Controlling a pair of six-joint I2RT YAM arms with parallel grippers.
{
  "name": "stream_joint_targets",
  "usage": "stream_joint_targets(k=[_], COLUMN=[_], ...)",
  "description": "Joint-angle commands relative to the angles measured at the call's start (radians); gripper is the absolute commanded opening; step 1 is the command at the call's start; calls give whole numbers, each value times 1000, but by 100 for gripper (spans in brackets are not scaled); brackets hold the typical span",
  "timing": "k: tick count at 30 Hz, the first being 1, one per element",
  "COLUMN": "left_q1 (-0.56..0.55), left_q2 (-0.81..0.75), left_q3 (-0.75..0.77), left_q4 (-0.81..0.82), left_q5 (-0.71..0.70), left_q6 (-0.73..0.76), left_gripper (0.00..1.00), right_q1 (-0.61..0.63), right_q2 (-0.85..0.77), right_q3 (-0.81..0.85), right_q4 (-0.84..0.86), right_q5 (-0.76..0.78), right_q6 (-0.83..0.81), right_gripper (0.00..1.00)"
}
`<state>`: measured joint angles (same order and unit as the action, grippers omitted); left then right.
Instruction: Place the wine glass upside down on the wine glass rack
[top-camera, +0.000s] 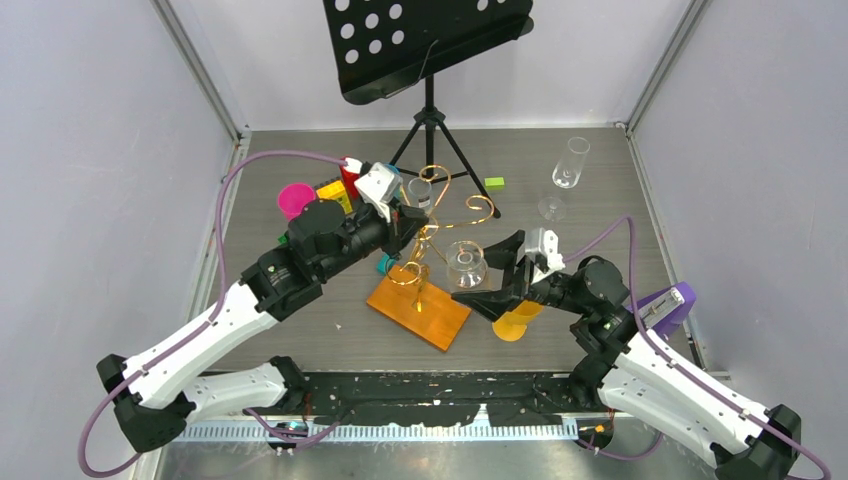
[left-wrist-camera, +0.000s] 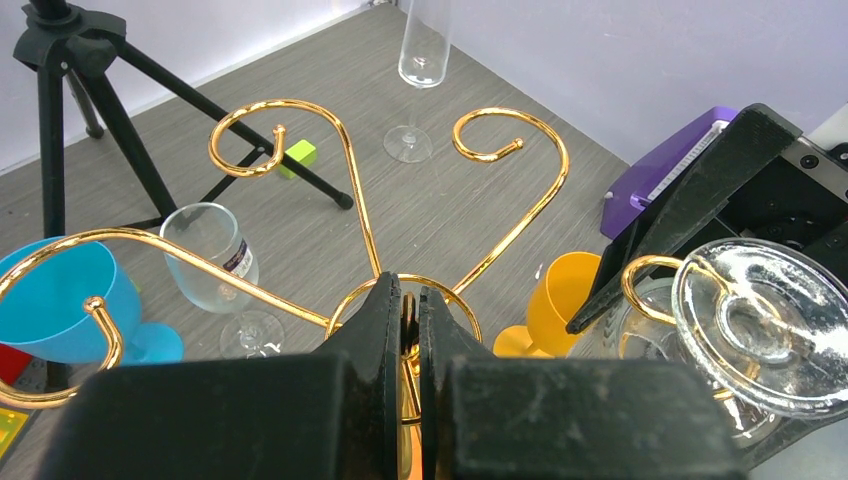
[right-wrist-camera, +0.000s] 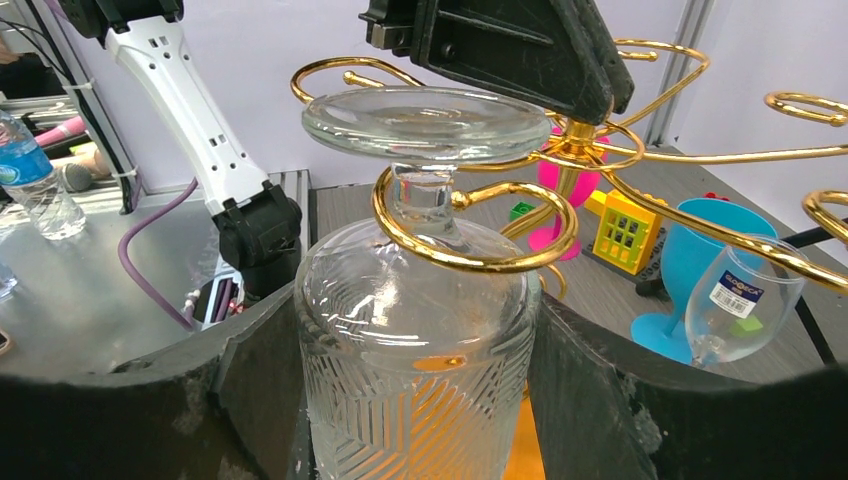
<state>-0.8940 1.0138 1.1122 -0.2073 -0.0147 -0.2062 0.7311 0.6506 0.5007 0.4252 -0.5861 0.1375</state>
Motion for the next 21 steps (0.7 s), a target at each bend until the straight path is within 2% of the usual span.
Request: stream_joint_targets(k=[1, 7, 11, 16, 21], left_q1=[3, 4, 3, 3, 4], left_q2=[-16, -26, -32, -37, -44], left_q3=[-22, -36, -42, -45, -50], left_q4=[-1, 9, 13, 14, 13], left_q5=[2, 5, 9, 10, 11], left_q6=[2, -3, -5, -13, -21], left_gripper=[0, 0, 0, 0, 0], right_q1=[-1, -1, -1, -1, -1], right_q2=[-32, -46, -35, 17, 34], right_q3=[7, 0, 25, 76, 83], right_q4=[68, 35, -65, -183, -217], right_q5=[73, 145, 210, 134, 63], right_q6=[-16, -18, -38, -105, -122], right_gripper=[5, 5, 5, 7, 17])
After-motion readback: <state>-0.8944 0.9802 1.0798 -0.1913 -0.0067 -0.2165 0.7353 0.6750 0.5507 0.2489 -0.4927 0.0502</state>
